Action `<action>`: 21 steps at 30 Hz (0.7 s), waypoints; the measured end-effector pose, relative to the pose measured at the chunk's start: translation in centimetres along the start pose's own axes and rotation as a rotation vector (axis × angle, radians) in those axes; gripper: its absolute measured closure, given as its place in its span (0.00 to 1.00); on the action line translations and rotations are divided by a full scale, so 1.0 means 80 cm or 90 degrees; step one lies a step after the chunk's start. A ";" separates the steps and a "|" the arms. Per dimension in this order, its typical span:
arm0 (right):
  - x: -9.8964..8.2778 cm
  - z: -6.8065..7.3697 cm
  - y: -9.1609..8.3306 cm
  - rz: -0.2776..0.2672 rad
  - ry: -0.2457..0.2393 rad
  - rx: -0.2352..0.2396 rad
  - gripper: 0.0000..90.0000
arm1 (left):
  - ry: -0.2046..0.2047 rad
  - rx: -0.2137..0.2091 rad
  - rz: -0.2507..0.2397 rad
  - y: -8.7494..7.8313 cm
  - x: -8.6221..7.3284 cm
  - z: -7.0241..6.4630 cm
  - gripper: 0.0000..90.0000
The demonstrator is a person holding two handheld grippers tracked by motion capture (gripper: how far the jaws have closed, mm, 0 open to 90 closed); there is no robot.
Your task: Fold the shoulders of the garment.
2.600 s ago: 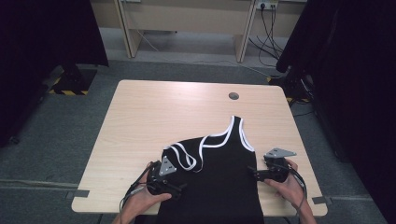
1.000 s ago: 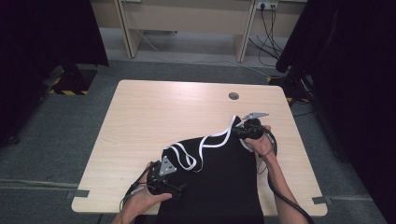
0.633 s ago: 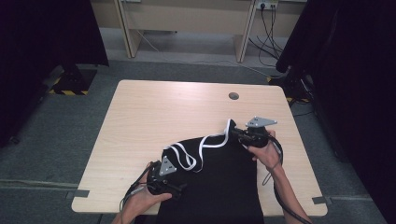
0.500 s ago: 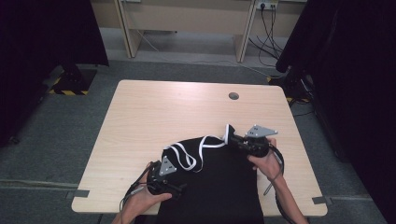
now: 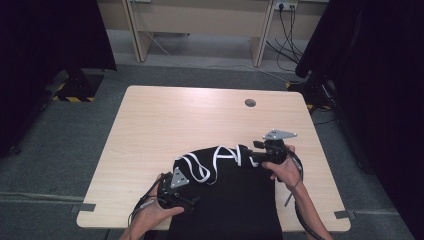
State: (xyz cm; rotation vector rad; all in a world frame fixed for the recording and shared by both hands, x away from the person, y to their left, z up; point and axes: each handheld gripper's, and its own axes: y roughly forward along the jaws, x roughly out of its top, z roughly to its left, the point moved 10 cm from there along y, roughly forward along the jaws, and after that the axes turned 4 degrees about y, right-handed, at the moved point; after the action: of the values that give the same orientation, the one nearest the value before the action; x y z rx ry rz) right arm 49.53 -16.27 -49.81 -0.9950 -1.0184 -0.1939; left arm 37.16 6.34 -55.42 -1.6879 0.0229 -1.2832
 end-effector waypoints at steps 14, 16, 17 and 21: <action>-0.005 -0.011 0.049 0.083 0.025 0.081 0.81 | 0.000 0.000 0.000 0.000 0.000 0.000 0.00; -0.001 -0.009 0.042 0.069 0.013 0.081 0.82 | 0.000 0.000 0.000 0.000 0.000 0.000 0.00; 0.002 -0.005 0.033 0.056 0.006 0.080 0.82 | 0.000 0.000 0.000 0.000 0.000 0.000 0.00; 0.009 0.023 -0.014 -0.004 -0.045 0.091 0.81 | 0.000 0.000 0.000 0.000 0.000 0.000 0.00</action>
State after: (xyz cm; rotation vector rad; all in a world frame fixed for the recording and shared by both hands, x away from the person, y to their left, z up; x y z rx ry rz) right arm 48.14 -15.27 -48.30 -0.8747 -1.0852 -0.0899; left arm 37.16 6.34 -55.42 -1.6877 0.0229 -1.2832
